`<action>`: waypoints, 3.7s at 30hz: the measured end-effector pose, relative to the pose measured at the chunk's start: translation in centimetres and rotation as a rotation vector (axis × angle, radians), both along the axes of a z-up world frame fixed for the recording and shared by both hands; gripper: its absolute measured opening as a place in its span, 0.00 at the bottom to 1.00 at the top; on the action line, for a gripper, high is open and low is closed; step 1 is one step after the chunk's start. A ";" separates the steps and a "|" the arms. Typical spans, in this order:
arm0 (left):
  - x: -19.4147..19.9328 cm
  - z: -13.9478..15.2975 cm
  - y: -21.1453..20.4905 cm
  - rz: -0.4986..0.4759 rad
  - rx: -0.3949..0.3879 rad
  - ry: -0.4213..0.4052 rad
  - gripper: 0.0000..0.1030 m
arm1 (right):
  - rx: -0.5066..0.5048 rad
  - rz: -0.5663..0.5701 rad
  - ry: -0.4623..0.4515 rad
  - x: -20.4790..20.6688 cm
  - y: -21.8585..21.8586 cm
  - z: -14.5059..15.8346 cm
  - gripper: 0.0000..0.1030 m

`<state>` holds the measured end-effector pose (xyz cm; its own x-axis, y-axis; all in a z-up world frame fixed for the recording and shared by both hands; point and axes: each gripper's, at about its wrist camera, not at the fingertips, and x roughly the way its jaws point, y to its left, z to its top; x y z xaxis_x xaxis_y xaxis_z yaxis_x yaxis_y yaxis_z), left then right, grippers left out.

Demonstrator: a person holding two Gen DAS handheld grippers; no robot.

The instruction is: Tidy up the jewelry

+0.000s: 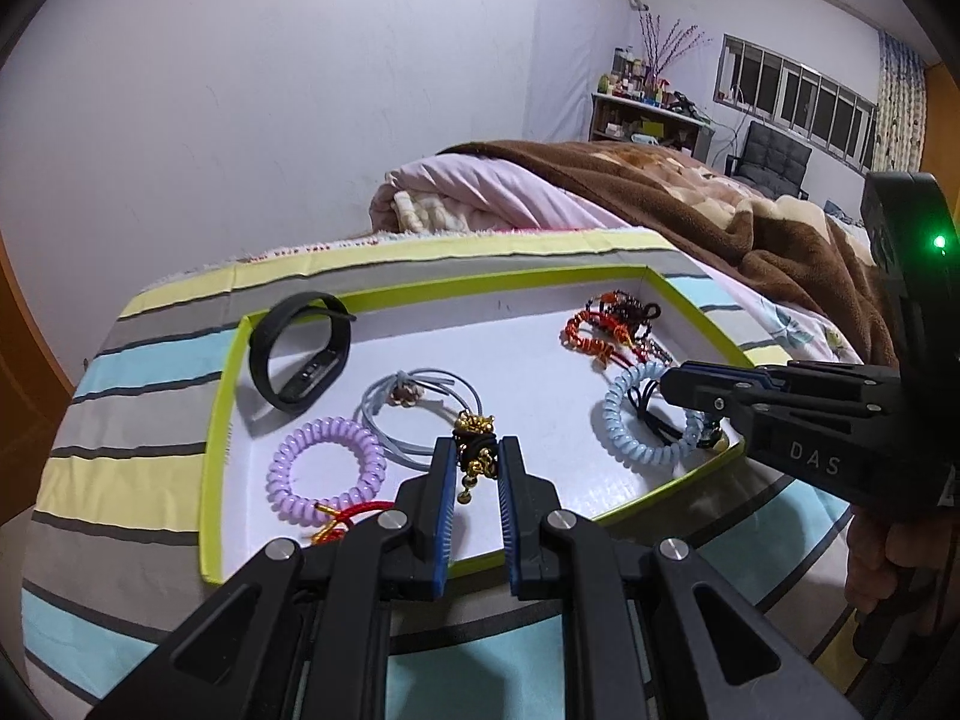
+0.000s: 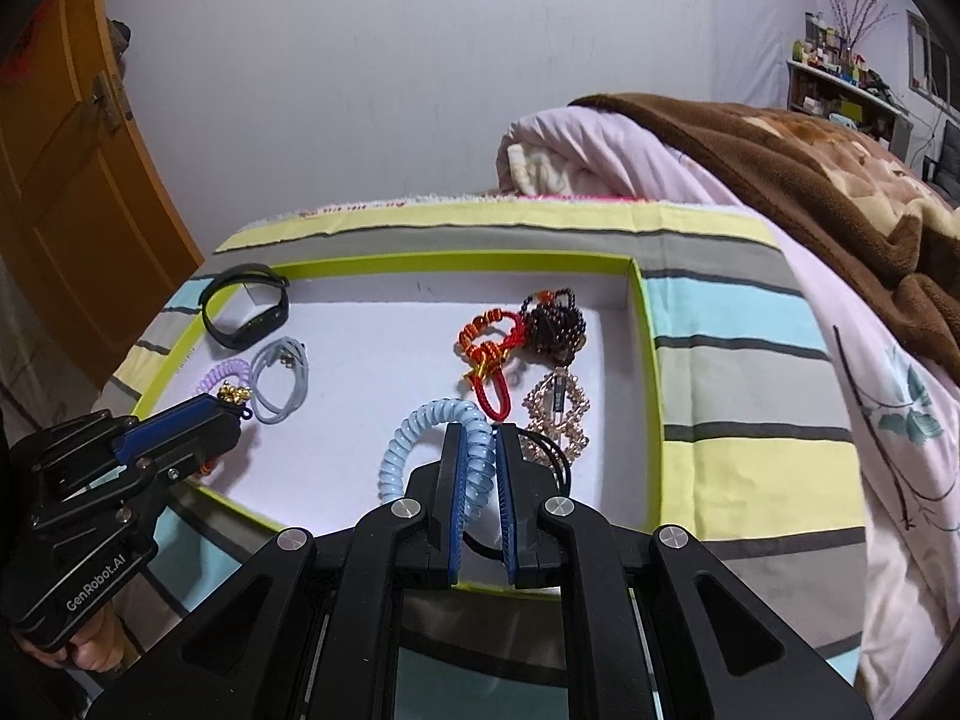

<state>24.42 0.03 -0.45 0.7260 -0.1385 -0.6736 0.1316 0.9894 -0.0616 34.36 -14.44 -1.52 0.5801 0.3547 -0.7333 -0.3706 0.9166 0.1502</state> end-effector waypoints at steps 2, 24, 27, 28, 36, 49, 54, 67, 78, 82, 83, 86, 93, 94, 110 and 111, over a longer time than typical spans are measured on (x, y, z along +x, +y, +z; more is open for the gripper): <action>0.1 -0.2 0.0 -0.001 -0.001 0.009 0.14 | -0.002 0.000 0.010 0.2 0.1 -0.4 0.10; -1.6 0.7 0.7 0.029 -0.020 0.005 0.21 | -0.017 -0.002 -0.018 -2.2 -0.2 0.9 0.24; -3.0 1.7 0.6 0.039 -0.020 -0.016 0.22 | -0.016 -0.001 -0.043 -4.1 -0.5 1.9 0.24; -3.5 2.0 0.6 0.041 -0.021 -0.022 0.22 | -0.015 -0.001 -0.047 -4.5 -0.6 2.1 0.24; -8.9 3.6 -0.5 0.056 -0.025 -0.073 0.25 | 0.003 0.017 -0.099 -10.6 -1.0 4.1 0.24; -15.9 3.7 -0.8 0.107 -0.022 -0.095 0.25 | -0.003 0.009 -0.164 -18.9 -2.1 5.2 0.24; -17.5 3.6 -0.9 0.126 -0.016 -0.102 0.25 | -0.008 0.008 -0.188 -21.0 -2.2 5.3 0.24; -18.9 3.6 -0.9 0.145 0.001 -0.111 0.25 | -0.016 0.007 -0.202 -22.5 -2.2 5.2 0.24; -19.0 3.6 -1.0 0.154 0.002 -0.114 0.25 | -0.010 0.009 -0.193 -22.4 -2.3 5.2 0.24; -19.0 3.7 -1.0 0.156 0.003 -0.117 0.25 | -0.012 0.011 -0.194 -22.3 -2.3 5.2 0.24; -19.0 3.7 -1.0 0.157 0.004 -0.118 0.25 | -0.012 0.010 -0.195 -22.4 -2.3 5.2 0.24; -19.0 3.7 -1.1 0.156 0.005 -0.119 0.25 | -0.013 0.010 -0.197 -22.3 -2.3 5.2 0.24; -19.0 3.7 -1.0 0.158 0.004 -0.120 0.25 | -0.015 0.006 -0.201 -22.4 -2.4 5.3 0.24; -19.0 3.7 -1.0 0.159 0.005 -0.121 0.25 | -0.015 0.006 -0.201 -22.4 -2.3 5.3 0.24; -19.0 3.7 -1.0 0.165 0.007 -0.120 0.25 | -0.017 0.004 -0.206 -22.5 -2.3 5.4 0.24; -19.0 3.7 -0.9 0.166 0.006 -0.120 0.25 | -0.017 0.003 -0.206 -22.6 -2.3 5.4 0.24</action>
